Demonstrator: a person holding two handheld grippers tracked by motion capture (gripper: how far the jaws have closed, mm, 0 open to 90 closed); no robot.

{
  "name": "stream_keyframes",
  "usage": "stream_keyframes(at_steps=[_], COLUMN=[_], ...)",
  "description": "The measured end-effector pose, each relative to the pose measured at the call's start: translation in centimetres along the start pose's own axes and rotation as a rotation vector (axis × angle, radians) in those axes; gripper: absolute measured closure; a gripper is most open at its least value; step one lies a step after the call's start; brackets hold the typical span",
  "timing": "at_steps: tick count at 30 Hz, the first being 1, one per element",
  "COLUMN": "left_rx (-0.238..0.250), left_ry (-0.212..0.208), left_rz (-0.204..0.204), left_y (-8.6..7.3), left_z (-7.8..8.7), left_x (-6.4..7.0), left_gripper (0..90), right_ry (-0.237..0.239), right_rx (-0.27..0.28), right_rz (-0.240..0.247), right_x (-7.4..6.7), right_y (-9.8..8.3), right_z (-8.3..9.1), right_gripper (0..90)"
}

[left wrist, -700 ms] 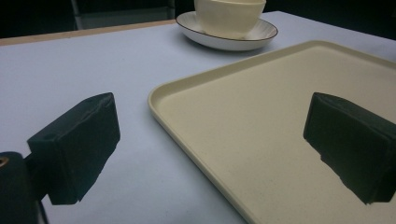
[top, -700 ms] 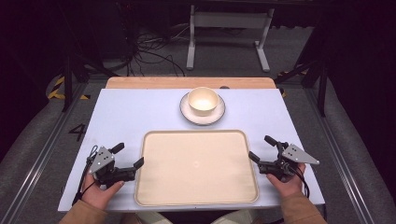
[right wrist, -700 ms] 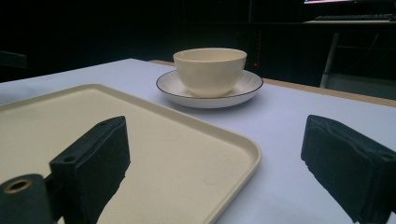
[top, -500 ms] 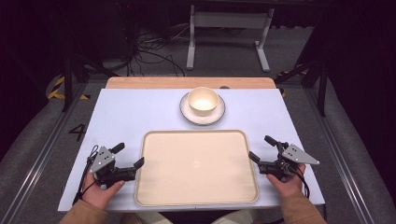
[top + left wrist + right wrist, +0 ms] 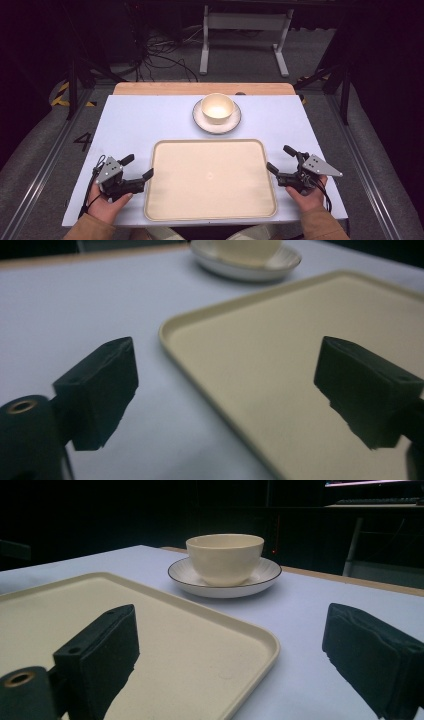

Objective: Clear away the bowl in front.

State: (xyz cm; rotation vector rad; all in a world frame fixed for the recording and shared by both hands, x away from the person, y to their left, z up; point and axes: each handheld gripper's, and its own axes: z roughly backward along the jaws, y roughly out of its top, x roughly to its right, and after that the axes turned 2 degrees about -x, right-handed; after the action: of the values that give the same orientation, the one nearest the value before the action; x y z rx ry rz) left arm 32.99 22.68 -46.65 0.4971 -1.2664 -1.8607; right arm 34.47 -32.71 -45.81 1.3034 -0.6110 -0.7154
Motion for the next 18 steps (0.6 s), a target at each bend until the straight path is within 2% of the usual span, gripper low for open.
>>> stream_keyframes(at_steps=[4, 9, 16, 18], left_rx=[0.04, 0.064, 0.088, 0.113], left_ry=[0.001, 0.0, -0.016, -0.016], left_rz=[-0.013, -0.036, -0.03, -0.032], left_y=[0.4, 1.0, 1.4, 1.8], left_z=[0.4, 0.8, 1.1, 1.3], left_x=[-0.1, 0.2, 0.7, 0.8], left_gripper=[12.1, 11.9, 12.0, 12.0], right_ry=[0.002, 0.001, 0.001, 0.001], right_rx=[-0.001, -0.001, -0.001, -0.001], right_rz=[0.001, 0.001, 0.001, 0.001], right_x=[0.0, 0.0, 0.0, 0.0], right_y=[0.0, 0.0, 0.0, 0.0], right_z=[0.0, 0.0, 0.0, 0.0], right_gripper=[9.4, 9.4, 9.5, 9.4])
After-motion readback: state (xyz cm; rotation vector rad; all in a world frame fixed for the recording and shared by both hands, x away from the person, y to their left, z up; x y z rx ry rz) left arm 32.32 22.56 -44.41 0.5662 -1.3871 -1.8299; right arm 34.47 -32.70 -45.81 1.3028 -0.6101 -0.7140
